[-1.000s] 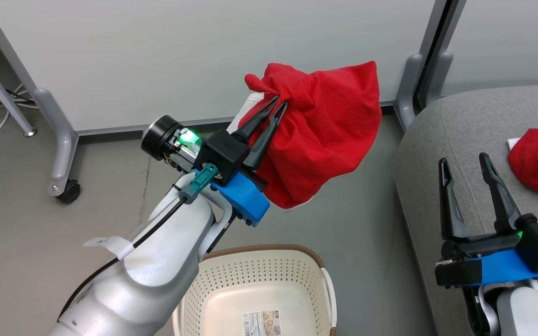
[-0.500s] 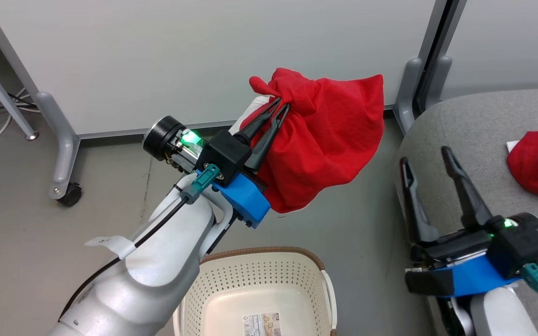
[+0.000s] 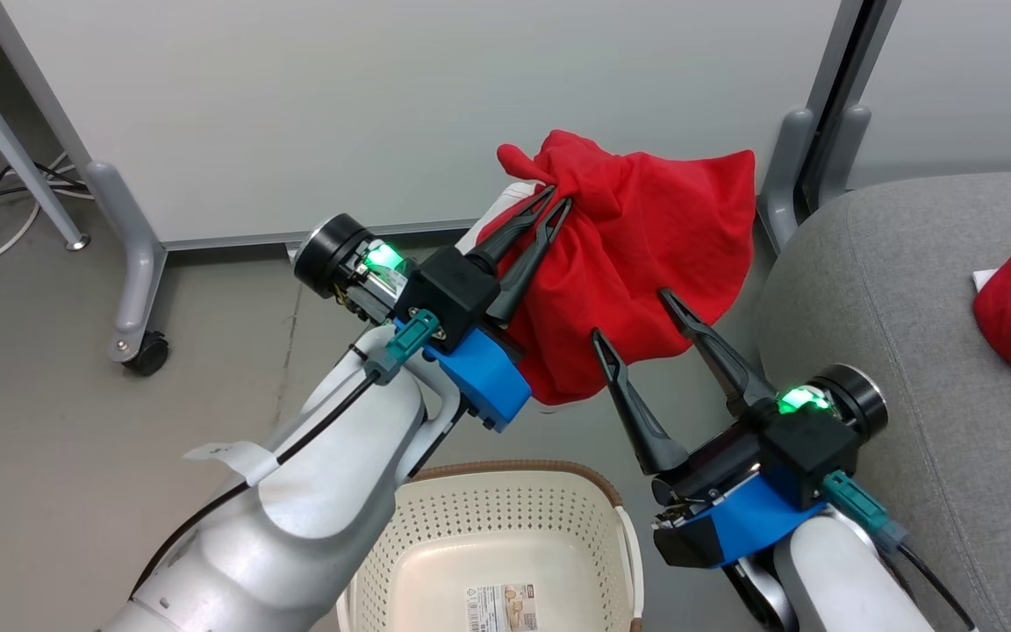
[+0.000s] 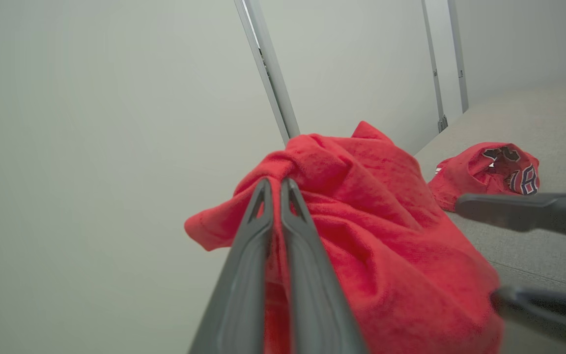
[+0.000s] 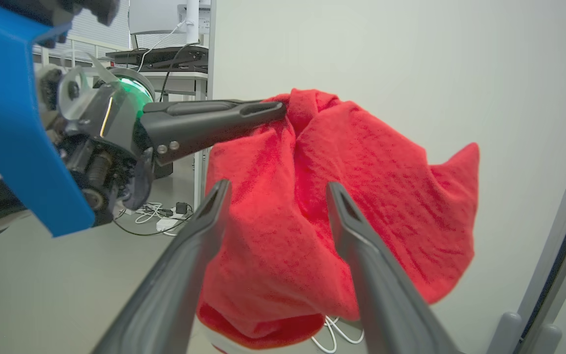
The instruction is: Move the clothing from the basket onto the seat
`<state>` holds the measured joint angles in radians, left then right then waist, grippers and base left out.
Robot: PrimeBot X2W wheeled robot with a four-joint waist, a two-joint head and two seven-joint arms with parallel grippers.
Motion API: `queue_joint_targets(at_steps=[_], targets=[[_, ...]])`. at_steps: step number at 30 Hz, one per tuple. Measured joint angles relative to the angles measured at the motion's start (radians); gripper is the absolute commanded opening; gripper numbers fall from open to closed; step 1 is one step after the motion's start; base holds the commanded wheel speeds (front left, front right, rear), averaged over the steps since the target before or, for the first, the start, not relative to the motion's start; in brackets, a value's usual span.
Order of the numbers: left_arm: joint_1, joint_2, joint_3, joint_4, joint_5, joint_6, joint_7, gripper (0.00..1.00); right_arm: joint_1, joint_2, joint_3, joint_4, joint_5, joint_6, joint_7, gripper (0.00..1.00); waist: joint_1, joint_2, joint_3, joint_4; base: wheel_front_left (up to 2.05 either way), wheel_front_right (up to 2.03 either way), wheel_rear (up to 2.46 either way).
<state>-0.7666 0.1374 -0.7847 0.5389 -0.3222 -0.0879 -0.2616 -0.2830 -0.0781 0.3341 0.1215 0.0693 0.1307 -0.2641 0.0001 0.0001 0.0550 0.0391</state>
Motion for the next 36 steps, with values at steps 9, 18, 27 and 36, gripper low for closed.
queue_joint_targets(at_steps=[9, 18, 27, 36], targets=[[0.000, -0.032, -0.016, -0.002, 0.008, -0.006, 0.000, 0.00, -0.092, -0.002, 0.054, 0.128, -0.091, 0.000, 0.000, 1.00, 0.0000, 0.0000, 0.023, 0.013, 0.00, 0.00, 0.00], [-0.015, -0.057, -0.024, -0.003, 0.016, -0.007, 0.000, 0.00, -0.128, 0.022, 0.027, 0.213, -0.231, 0.000, 0.000, 1.00, 0.0000, 0.0000, 0.048, 0.022, 0.00, 0.00, 0.00], [-0.018, -0.070, -0.023, -0.004, 0.017, -0.007, 0.000, 0.00, -0.127, 0.028, 0.027, 0.204, -0.165, 0.000, 0.000, 1.00, 0.0000, 0.0000, 0.055, 0.026, 0.00, 0.00, 0.00], [-0.019, -0.071, -0.006, -0.002, 0.028, -0.007, 0.000, 0.00, -0.116, 0.028, 0.034, 0.178, -0.136, 0.000, 0.000, 1.00, 0.0000, 0.0000, 0.063, 0.015, 0.00, 0.00, 0.00]])
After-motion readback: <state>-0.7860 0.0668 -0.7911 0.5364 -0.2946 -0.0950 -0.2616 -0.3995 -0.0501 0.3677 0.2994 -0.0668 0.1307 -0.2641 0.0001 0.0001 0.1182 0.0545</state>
